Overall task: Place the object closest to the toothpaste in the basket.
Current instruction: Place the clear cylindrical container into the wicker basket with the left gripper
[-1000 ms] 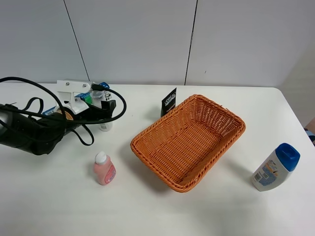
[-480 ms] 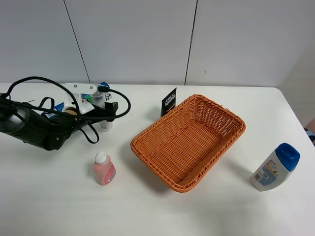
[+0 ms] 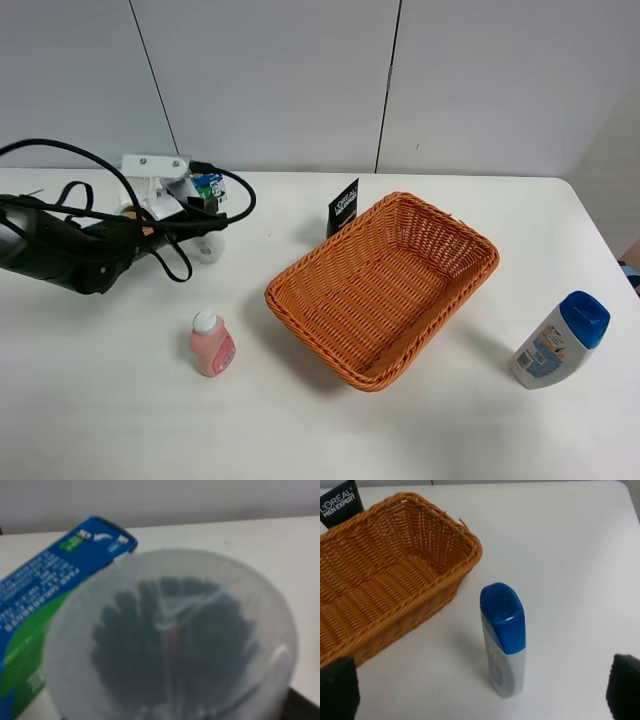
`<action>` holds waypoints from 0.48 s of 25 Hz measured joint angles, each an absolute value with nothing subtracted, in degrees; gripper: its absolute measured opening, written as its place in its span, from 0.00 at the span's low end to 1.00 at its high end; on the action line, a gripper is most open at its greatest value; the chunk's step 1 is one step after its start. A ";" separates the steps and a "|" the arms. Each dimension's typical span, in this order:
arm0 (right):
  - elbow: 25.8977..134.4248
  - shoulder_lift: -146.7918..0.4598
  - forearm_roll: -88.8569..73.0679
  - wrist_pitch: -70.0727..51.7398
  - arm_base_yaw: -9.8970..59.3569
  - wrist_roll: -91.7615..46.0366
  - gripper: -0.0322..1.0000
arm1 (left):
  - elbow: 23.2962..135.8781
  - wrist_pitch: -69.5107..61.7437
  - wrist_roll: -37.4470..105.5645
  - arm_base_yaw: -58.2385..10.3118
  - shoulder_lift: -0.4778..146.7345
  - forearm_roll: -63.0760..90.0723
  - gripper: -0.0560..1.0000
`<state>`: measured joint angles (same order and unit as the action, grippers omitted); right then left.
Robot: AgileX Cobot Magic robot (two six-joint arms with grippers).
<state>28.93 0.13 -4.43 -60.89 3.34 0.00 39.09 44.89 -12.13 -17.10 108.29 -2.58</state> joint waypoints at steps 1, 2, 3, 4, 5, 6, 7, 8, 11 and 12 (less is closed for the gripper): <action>28.93 0.13 -4.43 -60.89 3.34 0.00 0.99 | 39.09 44.54 -12.13 -17.10 105.61 -3.17 0.47; 28.93 0.13 -4.43 -60.89 3.34 0.00 0.99 | 39.09 44.10 -12.19 -17.10 102.71 -4.06 0.47; 28.93 0.13 -4.43 -60.89 3.34 0.00 0.99 | 39.10 42.93 -12.19 -17.10 100.15 -5.10 0.47; 28.93 0.13 -4.43 -60.89 3.34 0.00 0.99 | 39.47 40.67 -12.19 -17.16 97.08 -6.19 0.47; 28.93 0.13 -4.43 -60.89 3.34 0.00 0.99 | 40.24 37.91 -12.19 -17.40 94.16 -7.61 0.47; 28.93 0.13 -4.43 -60.89 3.34 0.00 0.99 | 41.16 33.91 -12.19 -17.90 91.51 -9.22 0.47; 28.93 0.13 -4.43 -60.89 3.34 0.00 0.99 | 42.53 29.47 -12.19 -18.76 89.59 -10.95 0.47; 28.93 0.13 -4.43 -60.89 3.34 0.00 0.99 | 44.12 25.03 -12.21 -19.75 87.61 -12.29 0.47; 28.93 0.13 -4.43 -60.89 3.34 0.00 0.99 | 49.18 14.10 -12.45 -24.78 84.23 -14.99 0.47; 28.93 0.13 -4.43 -60.89 3.34 0.00 0.99 | 51.04 11.37 -12.45 -26.43 83.72 -15.20 0.47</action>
